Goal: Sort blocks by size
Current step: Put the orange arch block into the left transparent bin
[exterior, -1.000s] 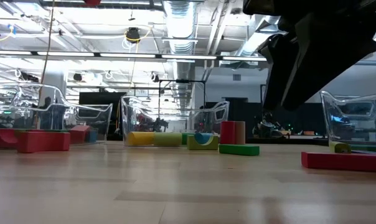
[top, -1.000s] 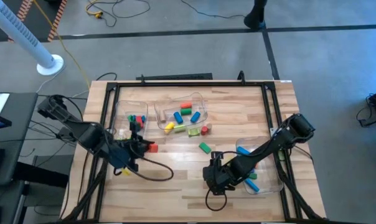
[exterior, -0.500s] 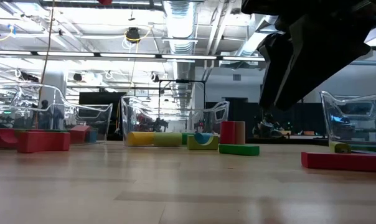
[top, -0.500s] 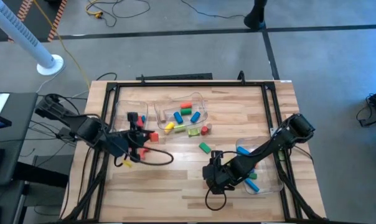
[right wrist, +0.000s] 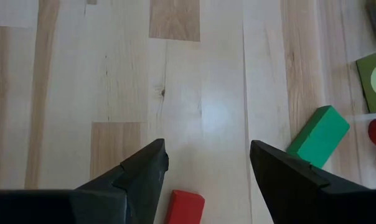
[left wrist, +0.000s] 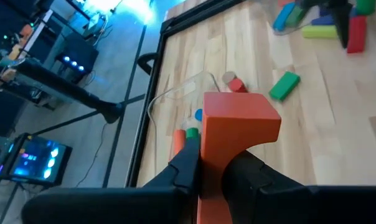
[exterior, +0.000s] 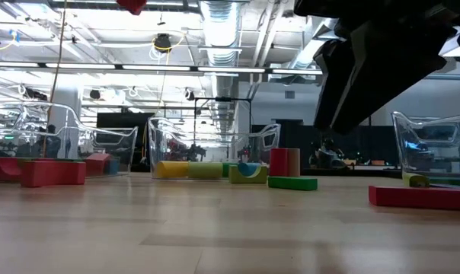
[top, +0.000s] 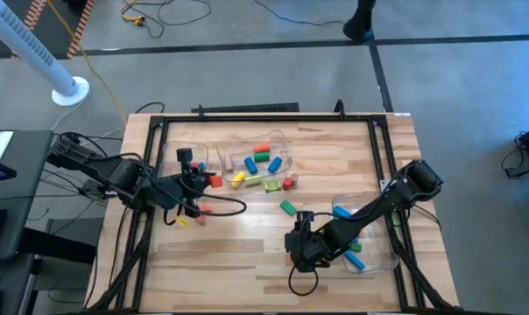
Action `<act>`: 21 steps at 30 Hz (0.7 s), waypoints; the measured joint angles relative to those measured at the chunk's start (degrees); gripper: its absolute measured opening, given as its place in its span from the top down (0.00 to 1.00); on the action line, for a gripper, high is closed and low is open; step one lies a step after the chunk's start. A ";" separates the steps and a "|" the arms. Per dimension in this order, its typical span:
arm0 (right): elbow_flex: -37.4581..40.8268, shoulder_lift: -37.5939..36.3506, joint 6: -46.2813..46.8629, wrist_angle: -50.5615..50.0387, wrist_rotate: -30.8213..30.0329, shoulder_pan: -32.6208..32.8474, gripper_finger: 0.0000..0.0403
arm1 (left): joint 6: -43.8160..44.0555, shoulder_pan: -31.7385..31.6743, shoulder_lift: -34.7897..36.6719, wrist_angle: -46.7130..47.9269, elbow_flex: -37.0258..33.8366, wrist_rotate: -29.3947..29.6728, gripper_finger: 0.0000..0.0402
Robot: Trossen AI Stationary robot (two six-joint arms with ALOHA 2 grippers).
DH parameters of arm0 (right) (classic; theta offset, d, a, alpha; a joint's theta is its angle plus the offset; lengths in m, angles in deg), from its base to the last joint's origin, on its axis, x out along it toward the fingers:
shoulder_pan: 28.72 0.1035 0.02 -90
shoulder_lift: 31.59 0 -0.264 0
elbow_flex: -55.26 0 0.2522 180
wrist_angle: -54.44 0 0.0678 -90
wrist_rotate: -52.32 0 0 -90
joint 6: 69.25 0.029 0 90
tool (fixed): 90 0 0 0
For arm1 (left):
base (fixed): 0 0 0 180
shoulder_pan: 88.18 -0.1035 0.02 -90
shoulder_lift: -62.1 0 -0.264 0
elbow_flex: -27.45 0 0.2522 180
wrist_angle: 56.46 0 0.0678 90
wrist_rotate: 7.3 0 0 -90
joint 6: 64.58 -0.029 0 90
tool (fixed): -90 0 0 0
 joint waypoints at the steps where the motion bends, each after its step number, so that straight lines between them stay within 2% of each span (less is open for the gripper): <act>1: 0.00 0.00 -0.01 0.01 -0.01 0.00 0.34 | -0.01 -0.38 0.12 0.38 0.00 0.00 0.89; 11: 0.00 0.00 -0.44 0.20 -0.01 0.00 0.34 | 1.35 -5.68 3.08 5.31 0.00 0.75 0.89; 21: 0.00 0.00 -0.60 0.28 -0.01 0.00 0.34 | 10.18 -9.39 7.58 15.83 0.00 0.72 0.89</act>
